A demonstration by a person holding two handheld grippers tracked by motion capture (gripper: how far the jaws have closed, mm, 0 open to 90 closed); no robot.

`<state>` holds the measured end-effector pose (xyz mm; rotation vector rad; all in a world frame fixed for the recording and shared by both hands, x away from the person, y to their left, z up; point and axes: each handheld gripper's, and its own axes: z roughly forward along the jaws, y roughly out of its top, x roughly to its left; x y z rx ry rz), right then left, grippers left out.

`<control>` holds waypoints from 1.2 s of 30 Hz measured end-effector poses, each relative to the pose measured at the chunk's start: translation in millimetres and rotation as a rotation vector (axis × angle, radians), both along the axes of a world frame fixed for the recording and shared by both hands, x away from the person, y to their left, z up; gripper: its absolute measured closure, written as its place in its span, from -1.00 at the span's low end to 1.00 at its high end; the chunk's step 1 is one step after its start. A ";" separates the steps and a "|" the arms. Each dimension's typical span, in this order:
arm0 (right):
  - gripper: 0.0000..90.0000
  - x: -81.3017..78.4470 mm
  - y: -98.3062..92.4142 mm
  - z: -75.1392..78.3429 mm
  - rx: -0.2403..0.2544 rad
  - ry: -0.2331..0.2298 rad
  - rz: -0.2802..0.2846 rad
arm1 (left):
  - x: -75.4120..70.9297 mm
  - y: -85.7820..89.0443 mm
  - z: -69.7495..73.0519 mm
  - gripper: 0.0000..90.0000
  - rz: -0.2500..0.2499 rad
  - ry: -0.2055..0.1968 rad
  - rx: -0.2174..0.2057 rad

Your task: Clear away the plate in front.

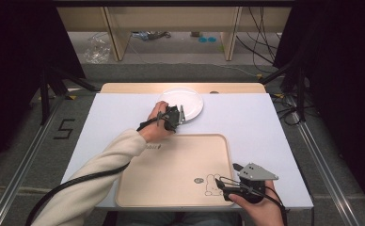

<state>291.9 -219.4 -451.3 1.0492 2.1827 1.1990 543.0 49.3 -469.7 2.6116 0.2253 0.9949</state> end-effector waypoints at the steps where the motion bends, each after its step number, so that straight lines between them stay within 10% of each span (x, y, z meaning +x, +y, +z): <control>1: -0.57 0.4 0.4 -0.6 0.006 -0.005 0.003 | 0.8 -0.2 -0.7 -0.23 -0.002 -0.004 0.004; 24: -0.57 -0.1 -0.2 -0.2 0.002 0.006 0.004 | 11.8 -10.9 -10.6 -0.07 -0.020 -0.038 0.078; 36: -0.57 -0.4 -0.1 -0.3 0.001 0.009 0.002 | 7.0 -17.7 -14.8 0.58 -0.065 0.003 0.139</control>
